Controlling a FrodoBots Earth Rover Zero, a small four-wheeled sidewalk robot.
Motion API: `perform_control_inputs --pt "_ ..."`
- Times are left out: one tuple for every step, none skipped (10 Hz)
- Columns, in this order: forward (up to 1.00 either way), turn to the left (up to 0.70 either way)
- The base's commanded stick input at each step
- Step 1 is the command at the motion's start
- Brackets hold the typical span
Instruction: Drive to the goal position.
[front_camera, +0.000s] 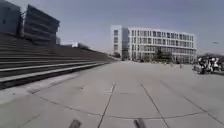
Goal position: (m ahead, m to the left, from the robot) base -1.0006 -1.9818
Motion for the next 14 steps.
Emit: perform_control_inputs --pt "1.00 0.01" --pt "1.00 0.01" --pt "1.00 0.01" --pt "1.00 0.01" --pt "1.00 0.01" --pt "1.00 0.01" --pt "1.00 0.01" --pt "1.00 0.01" --pt "1.00 0.01" --pt "1.00 0.01" --pt "1.00 0.01" --pt "1.00 0.01" --pt "1.00 0.01" --pt "1.00 0.01"
